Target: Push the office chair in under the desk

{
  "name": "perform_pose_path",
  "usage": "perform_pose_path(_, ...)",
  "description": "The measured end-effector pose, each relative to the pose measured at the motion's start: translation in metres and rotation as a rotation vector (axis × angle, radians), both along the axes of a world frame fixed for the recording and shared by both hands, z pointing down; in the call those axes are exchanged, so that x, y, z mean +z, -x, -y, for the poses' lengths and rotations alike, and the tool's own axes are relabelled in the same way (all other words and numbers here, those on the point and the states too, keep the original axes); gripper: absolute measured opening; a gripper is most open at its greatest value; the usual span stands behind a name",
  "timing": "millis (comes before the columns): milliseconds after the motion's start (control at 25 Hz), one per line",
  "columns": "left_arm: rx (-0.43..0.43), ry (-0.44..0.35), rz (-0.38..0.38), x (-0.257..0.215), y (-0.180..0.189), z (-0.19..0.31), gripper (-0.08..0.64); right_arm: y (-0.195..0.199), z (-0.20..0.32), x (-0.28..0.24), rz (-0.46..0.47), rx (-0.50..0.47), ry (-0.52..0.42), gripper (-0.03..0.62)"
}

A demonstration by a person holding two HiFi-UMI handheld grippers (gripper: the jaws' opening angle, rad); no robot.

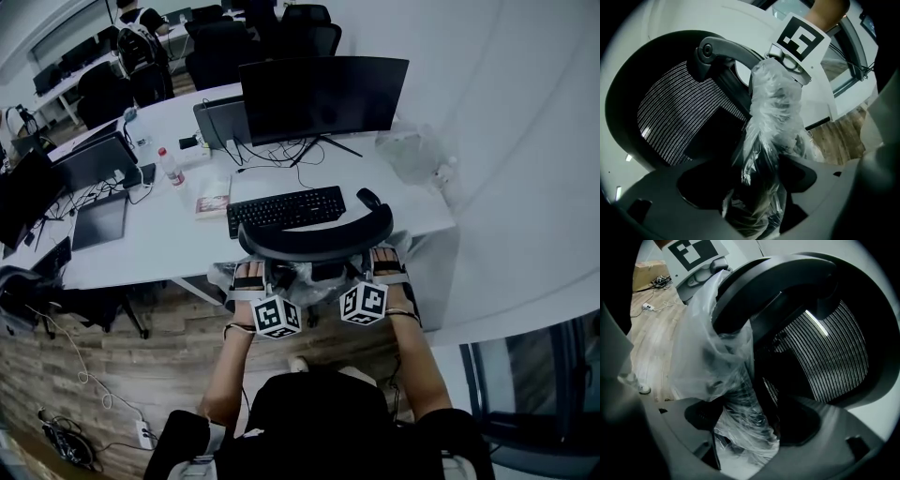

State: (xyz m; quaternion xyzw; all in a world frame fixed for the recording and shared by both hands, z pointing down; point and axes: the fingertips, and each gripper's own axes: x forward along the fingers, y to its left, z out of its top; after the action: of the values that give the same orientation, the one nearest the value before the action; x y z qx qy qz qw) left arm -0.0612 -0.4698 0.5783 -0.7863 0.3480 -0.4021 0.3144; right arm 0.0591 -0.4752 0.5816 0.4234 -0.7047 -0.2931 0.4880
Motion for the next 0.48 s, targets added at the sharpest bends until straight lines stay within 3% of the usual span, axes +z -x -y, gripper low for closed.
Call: perform_pose_path(480, 0.002, 0.026, 0.011, -0.0016, -0.0006, -0.0022, 0.377, -0.001, -0.0029, -0.0015, 0.0, 0.002, -0.022, 0.341)
